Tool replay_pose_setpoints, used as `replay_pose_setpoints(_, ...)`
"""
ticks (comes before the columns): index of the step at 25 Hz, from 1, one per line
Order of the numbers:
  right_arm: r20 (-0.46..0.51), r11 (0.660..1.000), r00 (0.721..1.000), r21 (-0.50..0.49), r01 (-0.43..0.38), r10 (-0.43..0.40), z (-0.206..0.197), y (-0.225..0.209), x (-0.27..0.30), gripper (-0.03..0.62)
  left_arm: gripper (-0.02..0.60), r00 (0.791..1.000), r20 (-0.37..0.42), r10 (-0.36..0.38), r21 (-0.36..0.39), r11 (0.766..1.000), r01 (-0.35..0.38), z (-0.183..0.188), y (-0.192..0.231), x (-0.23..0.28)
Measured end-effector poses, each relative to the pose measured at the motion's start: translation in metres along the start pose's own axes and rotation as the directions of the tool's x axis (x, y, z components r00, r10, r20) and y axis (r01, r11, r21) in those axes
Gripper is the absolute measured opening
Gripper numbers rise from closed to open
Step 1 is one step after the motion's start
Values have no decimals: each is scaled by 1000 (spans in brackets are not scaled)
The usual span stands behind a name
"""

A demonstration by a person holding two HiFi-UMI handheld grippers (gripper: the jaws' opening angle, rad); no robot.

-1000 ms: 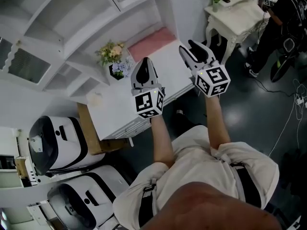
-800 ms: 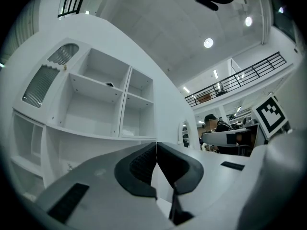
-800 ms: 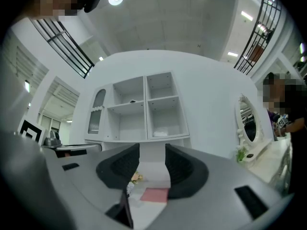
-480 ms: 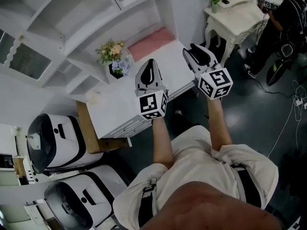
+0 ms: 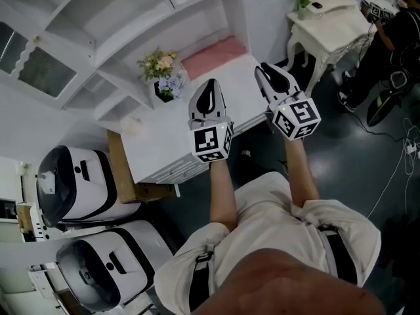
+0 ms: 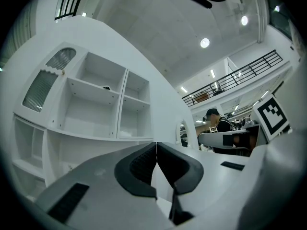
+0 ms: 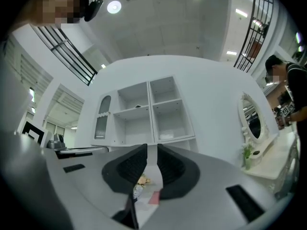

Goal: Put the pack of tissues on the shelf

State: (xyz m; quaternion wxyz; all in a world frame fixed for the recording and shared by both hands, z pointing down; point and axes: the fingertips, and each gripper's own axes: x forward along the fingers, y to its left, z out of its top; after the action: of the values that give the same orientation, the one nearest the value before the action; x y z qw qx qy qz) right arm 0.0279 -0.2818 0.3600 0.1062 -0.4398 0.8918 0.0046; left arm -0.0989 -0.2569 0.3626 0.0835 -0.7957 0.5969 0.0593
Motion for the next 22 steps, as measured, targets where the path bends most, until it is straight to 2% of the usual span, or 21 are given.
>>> replay_pose_setpoints(10,16,1000,1000,4,-15,15,6,7,0,79,11,1000,-1,12,9,1000,-12,3,5,-8)
replay_pose_setpoints(22,-21,999,999,13,-37,37,-4,18,0,67,11,1000,-15,10,9,1000,-10,-1,8,-16)
